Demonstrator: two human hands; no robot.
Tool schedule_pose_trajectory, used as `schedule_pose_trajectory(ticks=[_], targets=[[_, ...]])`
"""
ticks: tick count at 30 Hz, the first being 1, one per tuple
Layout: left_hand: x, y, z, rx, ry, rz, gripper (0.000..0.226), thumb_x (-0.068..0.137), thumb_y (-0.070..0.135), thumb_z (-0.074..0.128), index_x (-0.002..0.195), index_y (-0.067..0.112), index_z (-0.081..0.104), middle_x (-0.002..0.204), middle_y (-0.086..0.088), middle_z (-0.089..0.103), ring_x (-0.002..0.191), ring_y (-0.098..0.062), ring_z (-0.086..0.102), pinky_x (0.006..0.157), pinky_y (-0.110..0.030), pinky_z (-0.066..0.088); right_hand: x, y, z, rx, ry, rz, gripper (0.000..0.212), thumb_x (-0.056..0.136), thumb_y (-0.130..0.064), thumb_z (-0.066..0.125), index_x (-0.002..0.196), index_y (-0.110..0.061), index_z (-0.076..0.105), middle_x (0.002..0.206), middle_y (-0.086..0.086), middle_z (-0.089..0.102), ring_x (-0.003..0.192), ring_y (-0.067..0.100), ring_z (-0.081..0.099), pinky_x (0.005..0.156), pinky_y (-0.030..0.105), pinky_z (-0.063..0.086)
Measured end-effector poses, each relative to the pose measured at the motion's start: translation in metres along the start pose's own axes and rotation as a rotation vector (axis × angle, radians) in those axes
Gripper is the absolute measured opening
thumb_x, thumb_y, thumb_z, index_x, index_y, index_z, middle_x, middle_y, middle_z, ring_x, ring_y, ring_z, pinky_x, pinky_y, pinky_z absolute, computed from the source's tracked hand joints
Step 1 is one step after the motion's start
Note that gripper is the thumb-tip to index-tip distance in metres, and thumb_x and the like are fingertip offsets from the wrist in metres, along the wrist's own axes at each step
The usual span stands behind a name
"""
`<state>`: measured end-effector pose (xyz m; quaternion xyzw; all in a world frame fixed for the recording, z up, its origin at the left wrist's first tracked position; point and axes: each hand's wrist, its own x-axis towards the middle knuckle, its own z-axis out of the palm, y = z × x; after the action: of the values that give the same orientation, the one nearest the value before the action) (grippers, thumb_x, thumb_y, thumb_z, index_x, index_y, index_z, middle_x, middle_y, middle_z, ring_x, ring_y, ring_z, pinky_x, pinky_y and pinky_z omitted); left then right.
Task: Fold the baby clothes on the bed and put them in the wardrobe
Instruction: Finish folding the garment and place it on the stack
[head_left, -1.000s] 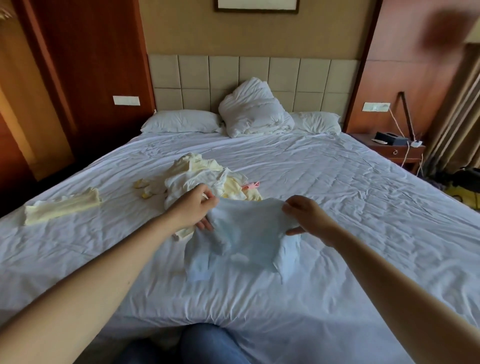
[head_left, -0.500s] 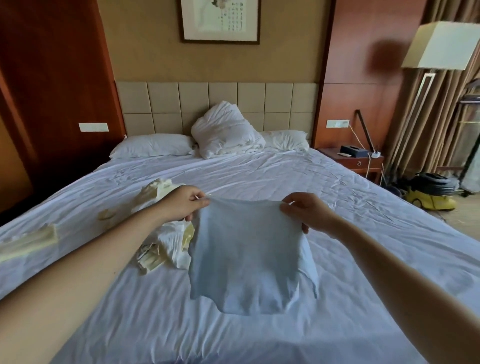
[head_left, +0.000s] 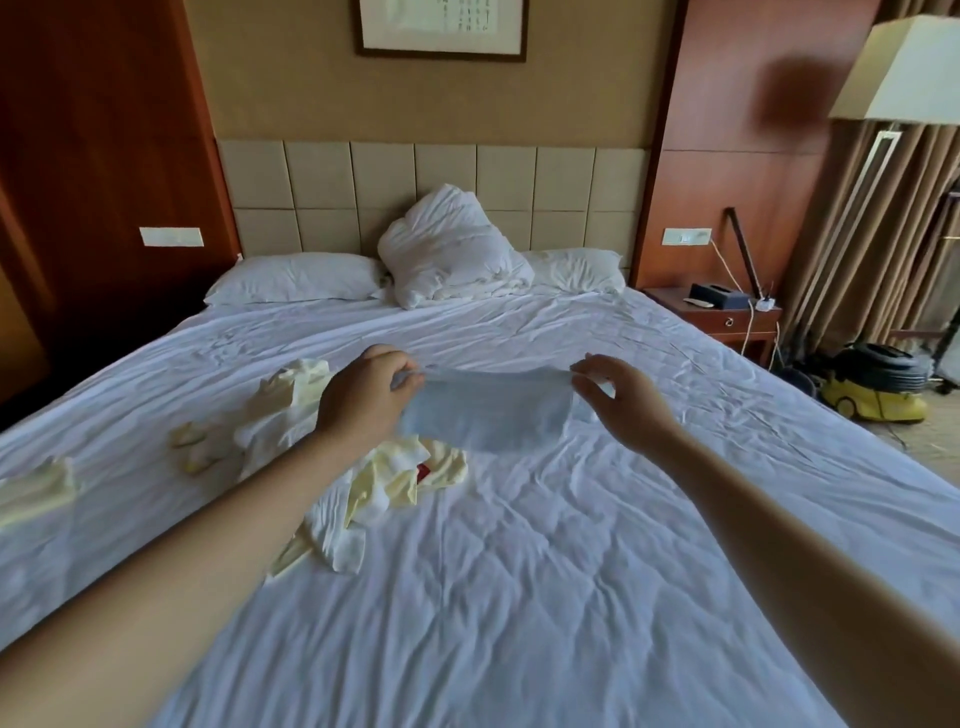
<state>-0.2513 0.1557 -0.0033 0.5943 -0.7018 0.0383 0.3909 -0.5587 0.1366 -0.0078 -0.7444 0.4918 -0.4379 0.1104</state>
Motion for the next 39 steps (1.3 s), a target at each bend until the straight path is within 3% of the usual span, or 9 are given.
schedule_pose_trajectory(ticks=[5,9,12,15,20,25,29,35,39], targets=[[-0.067,-0.023,0.034,0.129,-0.189,-0.009,0.019,0.092,0.032,0.064,0.103,0.019,0.073,0.123,0.011,0.059,0.101,-0.012,0.062,0.079,-0.027,0.045,-0.055,0.033,0.037,-0.040,-0.142,0.030,0.015,0.090,-0.013,0.067,0.101,-0.005,0.072,0.110,0.006,0.069,0.125,0.011,0.047,0.100,0.023,0.034],[-0.134,-0.043,0.070,0.294,-0.501,-0.070,0.022,0.096,0.037,0.054,0.105,0.025,0.071,0.122,0.008,0.058,0.108,-0.014,0.060,0.085,-0.029,0.049,-0.127,0.062,0.075,-0.105,-0.353,0.123,0.012,0.088,-0.011,0.068,0.095,-0.003,0.073,0.100,0.009,0.071,0.113,0.016,0.057,0.092,0.013,0.033],[-0.176,-0.047,0.087,0.449,-0.694,-0.087,0.026,0.097,0.038,0.050,0.104,0.021,0.069,0.118,0.001,0.058,0.105,-0.023,0.061,0.082,-0.029,0.050,-0.174,0.078,0.097,-0.200,-0.519,0.199,0.012,0.086,-0.020,0.069,0.094,-0.014,0.075,0.097,0.002,0.068,0.099,0.017,0.065,0.089,0.027,0.048],[-0.199,-0.048,0.092,0.556,-0.762,-0.065,0.027,0.097,0.040,0.052,0.103,0.020,0.068,0.115,0.000,0.061,0.104,-0.025,0.062,0.081,-0.030,0.049,-0.200,0.083,0.106,-0.246,-0.587,0.215,0.013,0.086,-0.031,0.066,0.093,-0.026,0.074,0.098,-0.004,0.062,0.097,0.016,0.064,0.086,0.035,0.052],[-0.207,-0.047,0.087,0.639,-0.821,-0.042,0.022,0.096,0.034,0.054,0.104,0.020,0.070,0.111,-0.001,0.065,0.104,-0.024,0.063,0.078,-0.029,0.048,-0.212,0.076,0.102,-0.306,-0.626,0.194,0.014,0.089,-0.037,0.064,0.098,-0.032,0.073,0.100,-0.005,0.053,0.096,0.013,0.058,0.082,0.030,0.049],[-0.216,-0.039,0.084,0.694,-0.959,-0.041,0.016,0.092,0.023,0.053,0.094,0.019,0.069,0.098,0.000,0.067,0.088,-0.022,0.064,0.066,-0.026,0.045,-0.227,0.077,0.101,-0.298,-0.755,0.150,0.017,0.088,-0.036,0.065,0.104,-0.037,0.073,0.096,-0.015,0.053,0.097,0.007,0.059,0.084,0.027,0.050],[-0.213,-0.026,0.083,0.550,-0.908,-0.080,0.032,0.084,0.047,0.052,0.068,0.019,0.051,0.073,0.003,0.055,0.069,-0.019,0.054,0.054,-0.025,0.036,-0.226,0.076,0.096,-0.267,-0.751,0.142,0.019,0.087,-0.030,0.063,0.100,-0.040,0.073,0.089,-0.024,0.056,0.087,-0.004,0.056,0.079,0.023,0.049],[-0.200,-0.001,0.111,0.274,-0.765,-0.129,0.026,0.089,0.041,0.055,0.086,0.018,0.066,0.088,0.004,0.068,0.086,-0.016,0.063,0.070,-0.029,0.046,-0.201,0.089,0.077,-0.307,-0.548,0.241,0.023,0.087,-0.021,0.059,0.093,-0.037,0.074,0.082,-0.025,0.055,0.098,0.008,0.059,0.080,0.031,0.050],[-0.194,0.010,0.144,0.122,-0.739,-0.126,0.021,0.089,0.039,0.056,0.103,0.026,0.065,0.103,0.008,0.064,0.095,-0.016,0.061,0.075,-0.028,0.045,-0.185,0.111,0.074,-0.417,-0.608,0.217,0.033,0.084,-0.015,0.059,0.106,-0.038,0.069,0.116,-0.018,0.063,0.119,0.011,0.051,0.089,0.029,0.046]])
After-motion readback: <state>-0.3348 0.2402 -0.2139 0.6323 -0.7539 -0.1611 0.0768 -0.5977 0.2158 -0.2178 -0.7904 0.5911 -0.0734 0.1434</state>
